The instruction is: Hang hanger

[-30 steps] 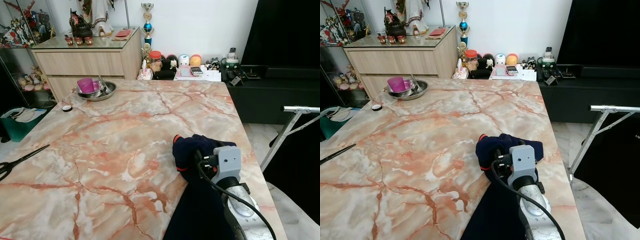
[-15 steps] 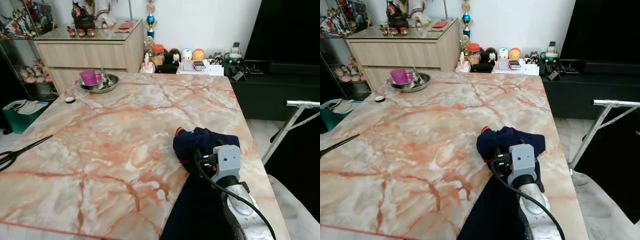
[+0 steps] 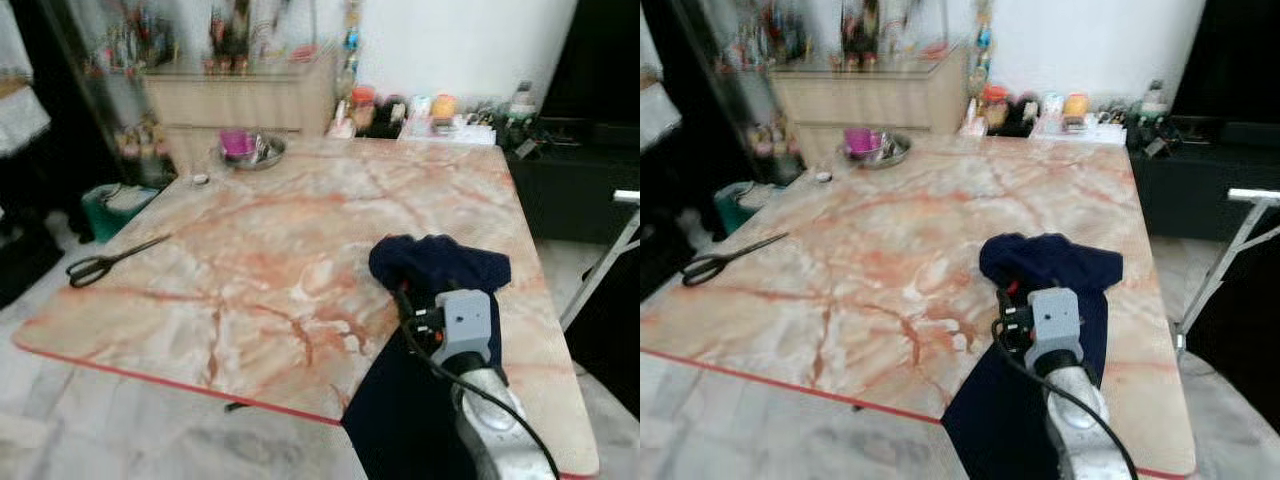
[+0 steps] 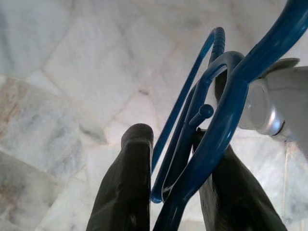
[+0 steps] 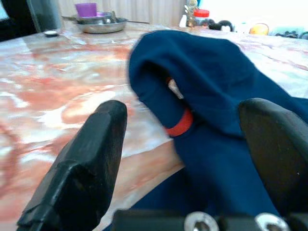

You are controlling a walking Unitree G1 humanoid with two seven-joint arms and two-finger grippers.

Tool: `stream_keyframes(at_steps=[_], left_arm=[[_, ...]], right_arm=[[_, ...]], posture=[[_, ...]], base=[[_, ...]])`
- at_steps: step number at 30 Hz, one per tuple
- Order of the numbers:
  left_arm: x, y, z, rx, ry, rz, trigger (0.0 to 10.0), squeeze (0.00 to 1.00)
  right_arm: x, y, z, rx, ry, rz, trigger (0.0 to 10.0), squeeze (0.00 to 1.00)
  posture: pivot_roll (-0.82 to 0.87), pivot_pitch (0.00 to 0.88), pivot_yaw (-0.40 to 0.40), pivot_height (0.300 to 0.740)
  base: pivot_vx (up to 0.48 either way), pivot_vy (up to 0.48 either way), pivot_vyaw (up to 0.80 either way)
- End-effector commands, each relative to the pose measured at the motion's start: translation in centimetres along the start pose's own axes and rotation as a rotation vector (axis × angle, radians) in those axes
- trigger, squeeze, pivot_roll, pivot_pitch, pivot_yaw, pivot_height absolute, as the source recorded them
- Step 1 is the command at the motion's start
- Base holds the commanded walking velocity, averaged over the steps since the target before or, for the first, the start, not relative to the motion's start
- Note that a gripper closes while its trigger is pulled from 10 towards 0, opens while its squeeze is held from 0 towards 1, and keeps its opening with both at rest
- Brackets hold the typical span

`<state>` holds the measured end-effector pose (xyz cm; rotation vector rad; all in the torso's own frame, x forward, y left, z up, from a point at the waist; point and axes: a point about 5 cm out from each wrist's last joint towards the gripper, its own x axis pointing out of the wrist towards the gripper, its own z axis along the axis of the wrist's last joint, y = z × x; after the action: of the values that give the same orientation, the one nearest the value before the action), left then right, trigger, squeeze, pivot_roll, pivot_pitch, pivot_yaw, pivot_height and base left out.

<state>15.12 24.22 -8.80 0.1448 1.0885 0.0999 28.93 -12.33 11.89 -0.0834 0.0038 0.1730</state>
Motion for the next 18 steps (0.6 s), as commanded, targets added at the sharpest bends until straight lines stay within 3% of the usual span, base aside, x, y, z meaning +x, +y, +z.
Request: stream_keyframes(at_steps=[1,18], left_arm=[[0.0,-0.02,0.09,0.003,-0.006,-0.003,10.0,0.0],[0.0,-0.03,0.05,0.002,-0.004,-0.003,10.0,0.0]], right_arm=[[-0.13,-0.37,0.03,-0.009,-0.002,-0.011,10.0,0.0],[-0.05,-0.48,-0.07,-0.011,0.002,-0.02,10.0,0.0]], posture=[[0.02,0.0,0.03,0.74],[0.02,0.0,0.029,0.74]], base=[[-0.262,0.0,0.0],[-0.262,0.0,0.0]])
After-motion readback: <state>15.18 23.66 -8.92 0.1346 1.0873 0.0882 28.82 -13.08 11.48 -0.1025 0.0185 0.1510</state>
